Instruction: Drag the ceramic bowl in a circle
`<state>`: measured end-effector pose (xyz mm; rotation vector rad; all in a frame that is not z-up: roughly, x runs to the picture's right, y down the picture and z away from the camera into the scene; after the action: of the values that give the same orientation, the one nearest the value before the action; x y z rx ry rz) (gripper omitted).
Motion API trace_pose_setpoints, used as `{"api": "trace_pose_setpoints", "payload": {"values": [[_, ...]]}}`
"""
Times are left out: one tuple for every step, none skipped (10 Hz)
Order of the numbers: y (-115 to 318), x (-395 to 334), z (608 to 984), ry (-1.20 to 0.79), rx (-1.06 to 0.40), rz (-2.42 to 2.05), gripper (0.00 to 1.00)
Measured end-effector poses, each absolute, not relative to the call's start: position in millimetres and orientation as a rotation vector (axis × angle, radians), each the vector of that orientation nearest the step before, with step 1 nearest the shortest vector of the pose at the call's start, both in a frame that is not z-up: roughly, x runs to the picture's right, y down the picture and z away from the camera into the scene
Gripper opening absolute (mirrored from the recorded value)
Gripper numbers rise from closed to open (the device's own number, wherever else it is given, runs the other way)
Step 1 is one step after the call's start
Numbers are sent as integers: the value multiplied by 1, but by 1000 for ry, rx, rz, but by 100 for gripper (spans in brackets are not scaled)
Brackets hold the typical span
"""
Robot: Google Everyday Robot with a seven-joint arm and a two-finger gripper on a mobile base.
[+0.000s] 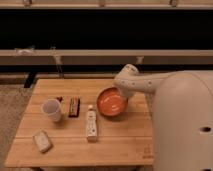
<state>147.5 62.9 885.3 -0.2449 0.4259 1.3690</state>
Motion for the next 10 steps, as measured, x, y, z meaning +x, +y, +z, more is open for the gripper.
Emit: {"api": "trace_pose_setpoints", "payload": {"values": [[63, 151, 885, 429, -243, 1369, 3], [61, 158, 887, 442, -238, 1367, 14], [57, 168, 890, 456, -229, 1373, 24], [55, 176, 893, 468, -221, 1380, 33], [50, 182, 895, 474, -213, 1387, 43], [48, 184, 896, 476, -210, 1389, 54], [46, 184, 896, 474, -210, 1387, 64], [45, 183, 896, 471, -212, 1384, 72], [44, 183, 895, 467, -217, 1380, 78], [42, 181, 894, 459, -232, 1375, 80]]}}
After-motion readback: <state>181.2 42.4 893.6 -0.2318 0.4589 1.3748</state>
